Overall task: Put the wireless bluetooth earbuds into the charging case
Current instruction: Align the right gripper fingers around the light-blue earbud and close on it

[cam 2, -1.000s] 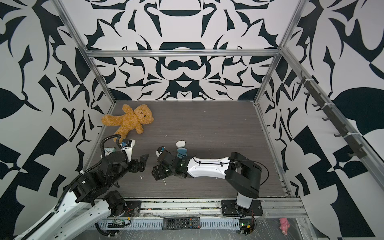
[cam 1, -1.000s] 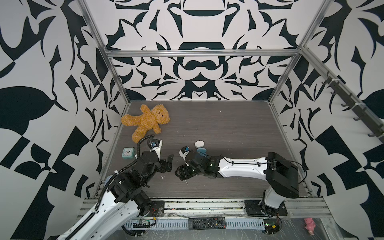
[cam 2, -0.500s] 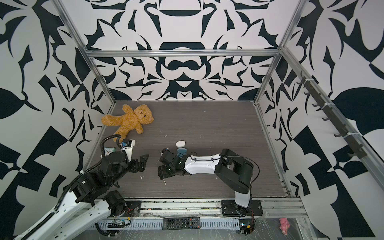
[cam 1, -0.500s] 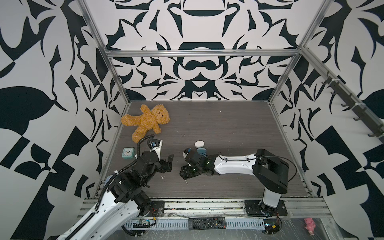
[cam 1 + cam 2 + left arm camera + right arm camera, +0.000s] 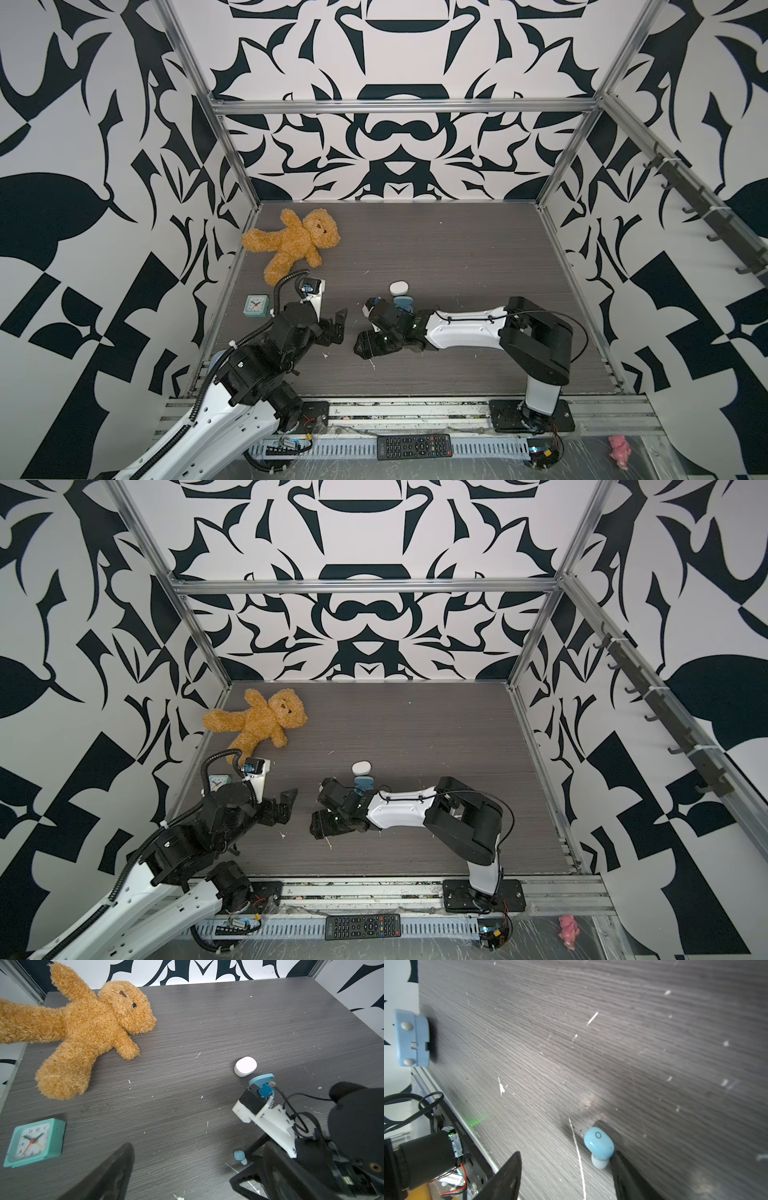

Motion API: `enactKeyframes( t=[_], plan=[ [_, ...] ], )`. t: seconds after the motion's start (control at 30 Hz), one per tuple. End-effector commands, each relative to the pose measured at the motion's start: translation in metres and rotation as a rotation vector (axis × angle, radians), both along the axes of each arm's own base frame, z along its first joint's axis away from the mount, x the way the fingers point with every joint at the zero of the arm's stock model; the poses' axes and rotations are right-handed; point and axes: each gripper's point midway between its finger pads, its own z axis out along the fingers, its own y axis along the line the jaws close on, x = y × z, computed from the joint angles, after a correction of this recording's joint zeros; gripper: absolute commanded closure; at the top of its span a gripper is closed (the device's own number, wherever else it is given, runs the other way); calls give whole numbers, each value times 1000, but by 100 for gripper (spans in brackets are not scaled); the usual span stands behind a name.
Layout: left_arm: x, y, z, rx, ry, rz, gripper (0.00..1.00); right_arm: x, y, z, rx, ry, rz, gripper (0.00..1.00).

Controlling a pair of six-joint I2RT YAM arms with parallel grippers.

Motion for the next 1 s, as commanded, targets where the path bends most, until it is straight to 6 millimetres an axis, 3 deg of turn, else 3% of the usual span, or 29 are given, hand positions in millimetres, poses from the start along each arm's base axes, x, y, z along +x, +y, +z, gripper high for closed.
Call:
enactKeyframes(
  t=[0.0,0.57,0.97],
  plan=[
    [0,-1,-3,-5,3,-2,1,-7,10,7,37,30,8,30],
    [0,-2,-3,-6,7,-6,1,-24,27,12,80,88,39,31],
    [0,-4,-4,-6,12,-15,1,-11,-11,62,12,-109,44,30]
  ],
)
